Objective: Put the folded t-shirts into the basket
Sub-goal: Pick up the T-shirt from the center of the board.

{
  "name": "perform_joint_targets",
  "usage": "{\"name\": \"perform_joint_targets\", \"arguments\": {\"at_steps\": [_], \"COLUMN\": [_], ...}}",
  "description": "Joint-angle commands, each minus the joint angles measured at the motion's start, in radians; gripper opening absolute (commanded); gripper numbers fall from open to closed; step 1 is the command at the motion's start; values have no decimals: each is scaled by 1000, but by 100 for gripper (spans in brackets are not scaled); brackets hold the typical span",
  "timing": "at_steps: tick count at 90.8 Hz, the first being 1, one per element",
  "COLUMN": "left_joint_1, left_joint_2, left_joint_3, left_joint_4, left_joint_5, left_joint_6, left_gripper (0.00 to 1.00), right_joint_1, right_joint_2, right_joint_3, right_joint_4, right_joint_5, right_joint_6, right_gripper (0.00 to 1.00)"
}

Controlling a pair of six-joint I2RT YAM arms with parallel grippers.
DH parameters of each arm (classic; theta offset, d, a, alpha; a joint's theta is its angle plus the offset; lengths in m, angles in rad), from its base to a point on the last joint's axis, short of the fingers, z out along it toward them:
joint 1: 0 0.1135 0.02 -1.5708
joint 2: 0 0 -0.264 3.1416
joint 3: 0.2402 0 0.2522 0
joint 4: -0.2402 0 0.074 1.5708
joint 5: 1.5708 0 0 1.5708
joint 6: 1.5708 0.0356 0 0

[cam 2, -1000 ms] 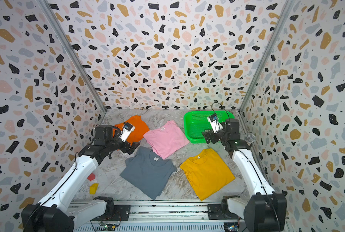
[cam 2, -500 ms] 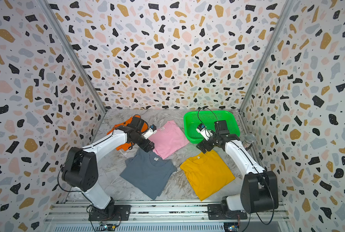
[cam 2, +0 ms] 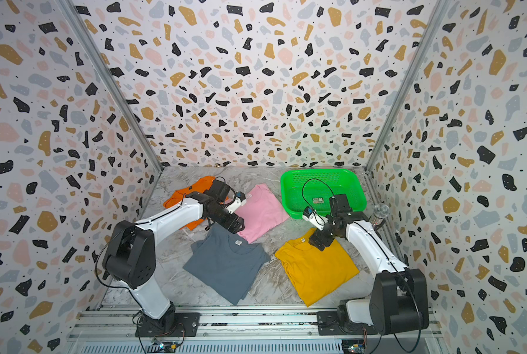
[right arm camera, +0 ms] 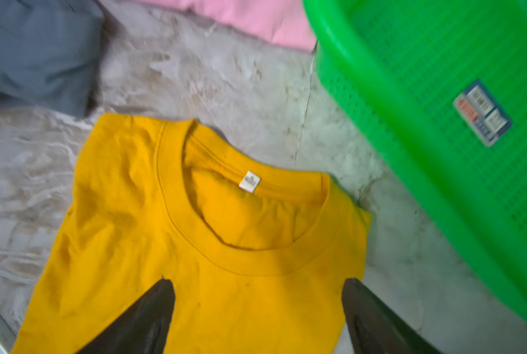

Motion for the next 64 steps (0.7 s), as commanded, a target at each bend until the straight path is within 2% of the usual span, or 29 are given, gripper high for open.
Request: {"name": "perform_joint_targets", "arguments": {"at_steps": [1,17,31,45,64], "left_joint_1": [-79,-232,-340,-407,-479], "left_joint_2": [-24,47,111,152,193], "left_joint_3": [-22,-29,-32,-36,-41], "left_joint_4": [17,142,274,373,407], "left_joint_5": [107,166,133,68,33], "left_joint_6": [-61,-179,-275,-355,-388], "left_gripper": [87,87,87,87,85], "right_joint_1": [-32,-48,-56,-78,-112], "right_joint_2": [-17,37,81,103,79], "right_joint_3": [-23,-25,-13,-5,-13], "right_joint_4": [-41,8,35,36,35], "right_joint_5": [67,96,140,169,164], "right_joint_6": [-41,48,97,116,114], "right_gripper": [89,87,86,86,87]}}
